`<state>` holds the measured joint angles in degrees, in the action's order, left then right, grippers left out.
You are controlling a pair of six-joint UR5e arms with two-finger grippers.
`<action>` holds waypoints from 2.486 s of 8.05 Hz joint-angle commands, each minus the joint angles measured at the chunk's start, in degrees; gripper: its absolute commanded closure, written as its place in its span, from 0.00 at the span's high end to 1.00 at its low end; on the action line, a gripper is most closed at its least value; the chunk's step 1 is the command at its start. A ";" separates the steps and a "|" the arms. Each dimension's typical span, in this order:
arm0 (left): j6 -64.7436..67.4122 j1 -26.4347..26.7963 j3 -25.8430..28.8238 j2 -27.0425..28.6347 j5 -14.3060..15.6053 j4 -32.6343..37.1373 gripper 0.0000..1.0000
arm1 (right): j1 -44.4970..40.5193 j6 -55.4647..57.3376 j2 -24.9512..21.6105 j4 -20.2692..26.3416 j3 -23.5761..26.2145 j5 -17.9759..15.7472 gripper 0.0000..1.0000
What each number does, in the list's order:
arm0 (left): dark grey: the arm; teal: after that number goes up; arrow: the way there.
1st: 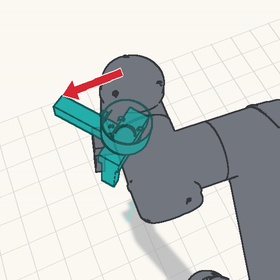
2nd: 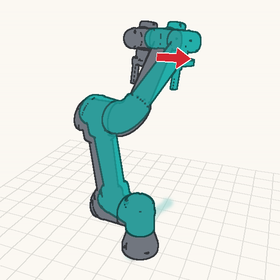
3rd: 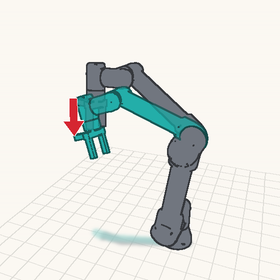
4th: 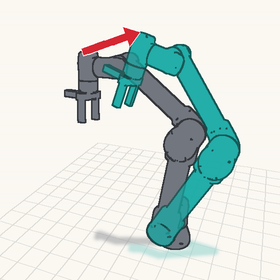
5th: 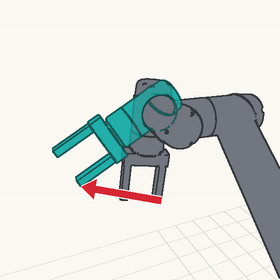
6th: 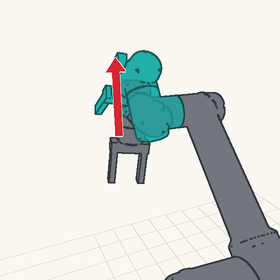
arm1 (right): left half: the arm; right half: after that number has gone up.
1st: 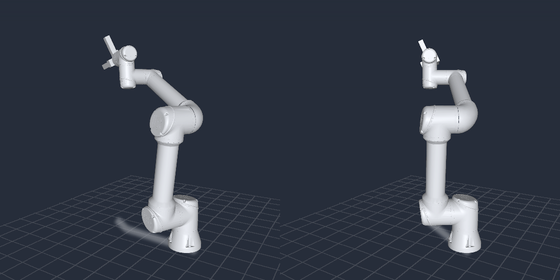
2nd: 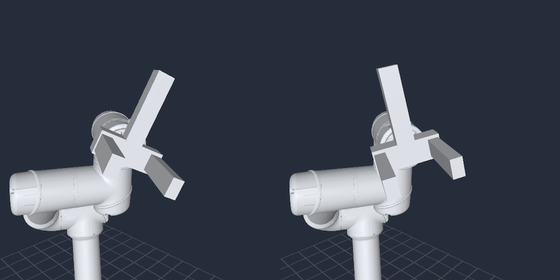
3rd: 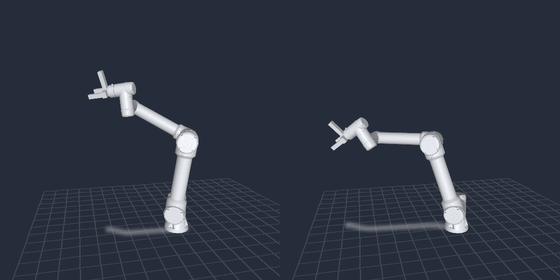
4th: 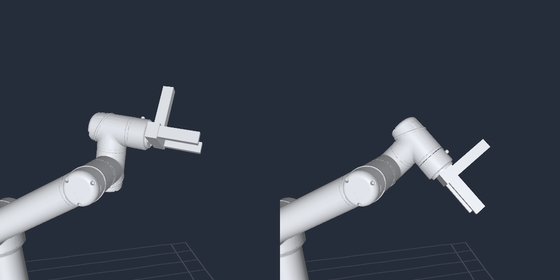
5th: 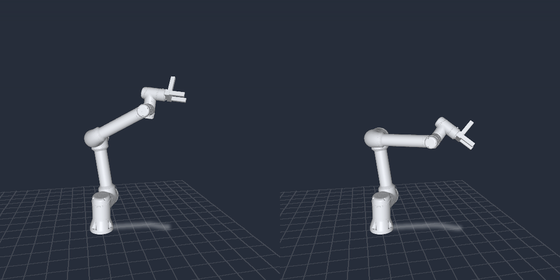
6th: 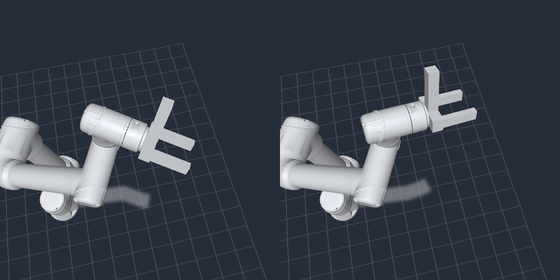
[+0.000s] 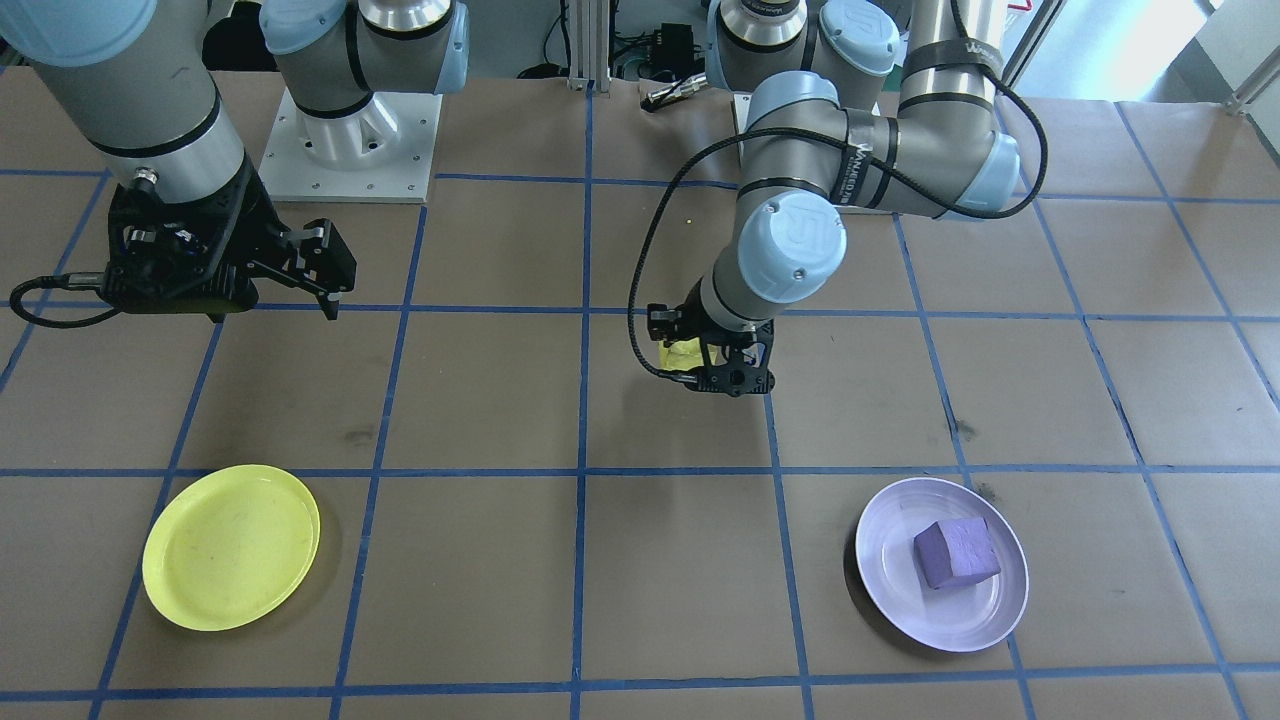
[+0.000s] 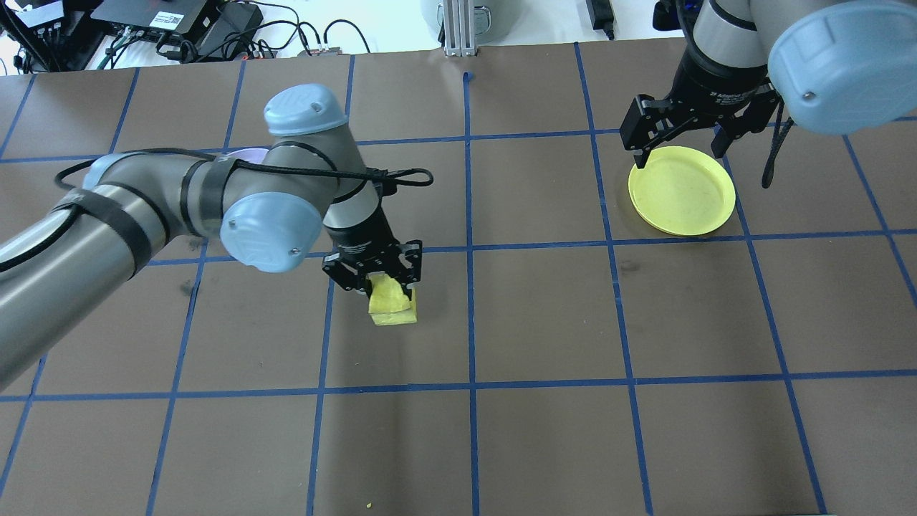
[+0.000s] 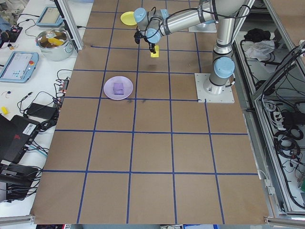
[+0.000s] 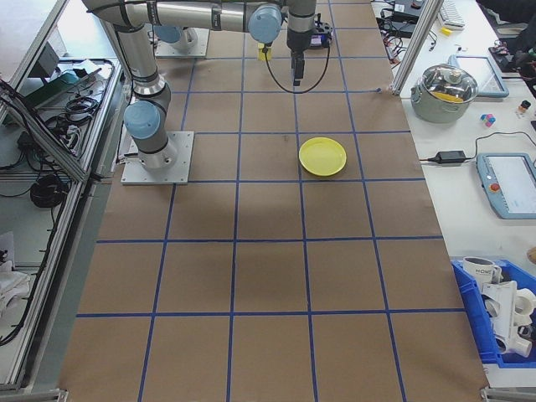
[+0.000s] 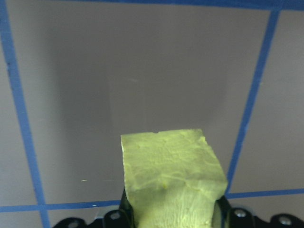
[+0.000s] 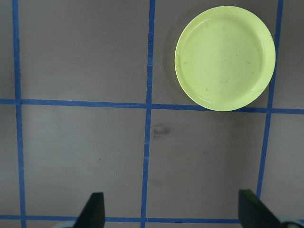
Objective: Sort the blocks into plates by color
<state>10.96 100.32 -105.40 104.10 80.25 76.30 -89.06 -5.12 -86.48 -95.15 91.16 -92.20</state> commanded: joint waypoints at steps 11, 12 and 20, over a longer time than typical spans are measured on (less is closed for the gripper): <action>28.15 16.75 13.03 14.55 -9.58 -8.00 0.19 | 2.92 -2.17 0.00 0.67 0.16 0.09 1.00; 28.15 16.84 12.94 14.55 -9.41 -8.09 0.36 | 2.92 -2.00 0.17 1.02 0.16 0.09 1.00; 19.47 13.52 13.12 9.12 -5.80 -12.06 0.87 | 2.92 -1.64 -0.18 0.50 0.43 0.62 1.00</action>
<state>34.76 116.24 -92.50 116.32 73.26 63.66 -86.13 -6.82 -86.47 -94.33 91.58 -91.41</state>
